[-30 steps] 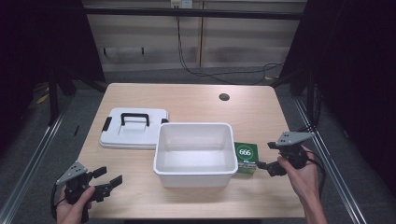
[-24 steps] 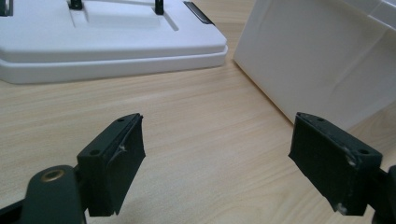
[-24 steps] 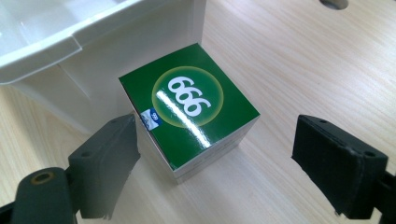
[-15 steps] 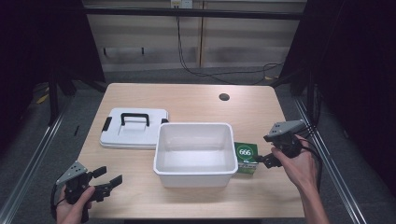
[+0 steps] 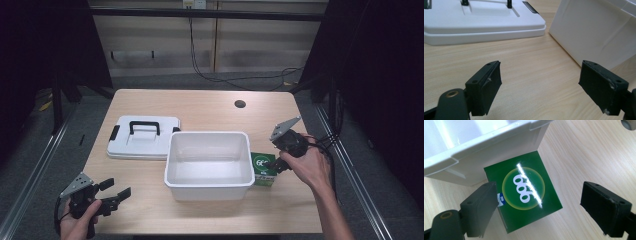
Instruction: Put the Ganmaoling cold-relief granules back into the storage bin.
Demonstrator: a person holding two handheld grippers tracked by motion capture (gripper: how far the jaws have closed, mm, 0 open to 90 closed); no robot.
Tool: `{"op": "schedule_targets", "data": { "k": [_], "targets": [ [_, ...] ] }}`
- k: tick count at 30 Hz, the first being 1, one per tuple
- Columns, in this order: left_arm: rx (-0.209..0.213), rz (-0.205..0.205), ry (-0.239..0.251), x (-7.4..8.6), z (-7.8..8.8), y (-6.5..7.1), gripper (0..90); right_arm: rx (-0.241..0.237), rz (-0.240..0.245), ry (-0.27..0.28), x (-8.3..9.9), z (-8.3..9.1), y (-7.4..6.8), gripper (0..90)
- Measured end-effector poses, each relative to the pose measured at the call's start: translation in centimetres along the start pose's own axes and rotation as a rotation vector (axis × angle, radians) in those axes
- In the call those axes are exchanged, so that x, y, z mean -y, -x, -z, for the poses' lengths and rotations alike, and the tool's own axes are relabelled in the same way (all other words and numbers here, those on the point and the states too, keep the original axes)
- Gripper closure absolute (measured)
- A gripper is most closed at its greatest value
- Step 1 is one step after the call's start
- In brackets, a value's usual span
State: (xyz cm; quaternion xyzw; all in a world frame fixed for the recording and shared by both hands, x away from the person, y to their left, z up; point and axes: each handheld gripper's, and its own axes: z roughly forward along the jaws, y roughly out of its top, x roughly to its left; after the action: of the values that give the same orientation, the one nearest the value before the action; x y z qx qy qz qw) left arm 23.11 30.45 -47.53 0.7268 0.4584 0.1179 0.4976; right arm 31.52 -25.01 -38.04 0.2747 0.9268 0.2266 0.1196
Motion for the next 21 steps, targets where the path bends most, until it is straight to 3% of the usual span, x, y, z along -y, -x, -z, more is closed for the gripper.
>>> {"op": "schedule_targets", "data": {
  "k": [7, 11, 16, 17, 21],
  "targets": [
    [-0.001, 0.0, 0.004, 0.0, 0.0, 0.0, 17.4, -0.031, 0.049, -0.055, -1.0, -0.4, 0.2, 13.1],
    [0.003, -0.001, 0.002, 0.0, 0.0, -0.1, 17.4, -0.035, 0.092, -0.118, -1.3, -1.0, 0.4, 10.1],
    [0.003, -0.001, 0.002, 0.0, 0.0, -0.1, 17.4, -0.094, 0.127, -0.18, -1.5, -1.8, 0.2, 10.0],
    [0.003, -0.001, 0.002, 0.0, 0.0, -0.1, 17.4, -0.094, 0.157, -0.178, -1.5, -2.0, 0.3, 9.5],
    [0.003, -0.001, 0.0, 0.0, 0.0, -0.1, 17.4, -0.101, 0.162, -0.214, -1.7, -2.5, 0.4, 9.6]
  ]
}}
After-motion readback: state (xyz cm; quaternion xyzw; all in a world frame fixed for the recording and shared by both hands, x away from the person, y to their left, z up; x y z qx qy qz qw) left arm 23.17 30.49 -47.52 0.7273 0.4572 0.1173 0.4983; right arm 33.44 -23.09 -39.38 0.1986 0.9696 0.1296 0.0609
